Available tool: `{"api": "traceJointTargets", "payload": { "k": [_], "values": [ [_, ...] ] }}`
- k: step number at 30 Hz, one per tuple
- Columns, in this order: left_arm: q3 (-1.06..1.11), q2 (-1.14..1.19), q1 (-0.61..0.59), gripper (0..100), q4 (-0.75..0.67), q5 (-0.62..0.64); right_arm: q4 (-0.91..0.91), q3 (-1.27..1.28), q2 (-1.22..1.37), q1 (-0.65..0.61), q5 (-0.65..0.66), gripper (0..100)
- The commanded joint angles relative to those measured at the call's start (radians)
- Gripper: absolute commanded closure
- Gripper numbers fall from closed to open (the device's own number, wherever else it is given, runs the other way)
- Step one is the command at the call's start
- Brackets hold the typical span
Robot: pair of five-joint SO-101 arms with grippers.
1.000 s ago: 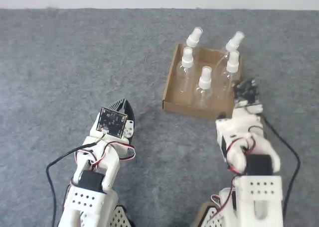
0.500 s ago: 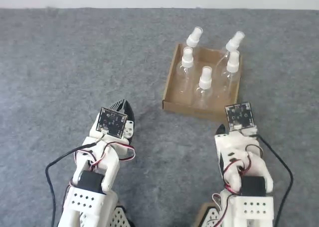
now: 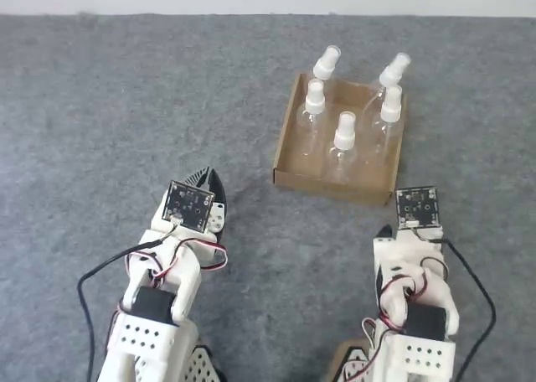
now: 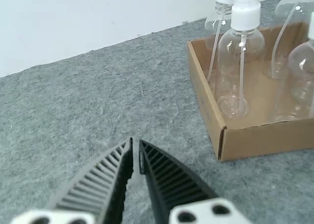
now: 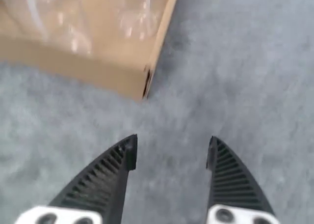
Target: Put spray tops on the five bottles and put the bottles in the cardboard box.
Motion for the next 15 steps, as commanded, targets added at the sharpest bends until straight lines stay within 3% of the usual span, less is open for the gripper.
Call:
{"api": "traceJointTargets", "payload": {
  "k": [1, 5, 8, 10, 12, 15],
  "values": [
    [-0.008, -0.012, 0.003, 99, 0.003, -0.008, 0.157, 0.02, -0.021, 0.002, 0.009, 81.4],
    [-0.008, -0.009, -0.006, 99, 0.037, -0.008, 0.252, 0.02, -0.021, 0.025, 0.009, 81.6],
    [-0.007, -0.009, -0.015, 99, 0.166, -0.009, 0.24, 0.02, -0.021, 0.12, 0.032, 92.4],
    [-0.007, -0.015, -0.083, 99, 0.259, -0.009, 0.246, 0.02, -0.021, 0.127, 0.094, 99.8],
    [-0.007, -0.009, -0.157, 99, 0.284, -0.005, 0.251, 0.02, -0.019, 0.133, 0.133, 95.4],
    [-0.007, -0.009, -0.265, 99, 0.311, -0.003, 0.254, 0.02, -0.022, 0.133, 0.152, 97.3]
  ]
}}
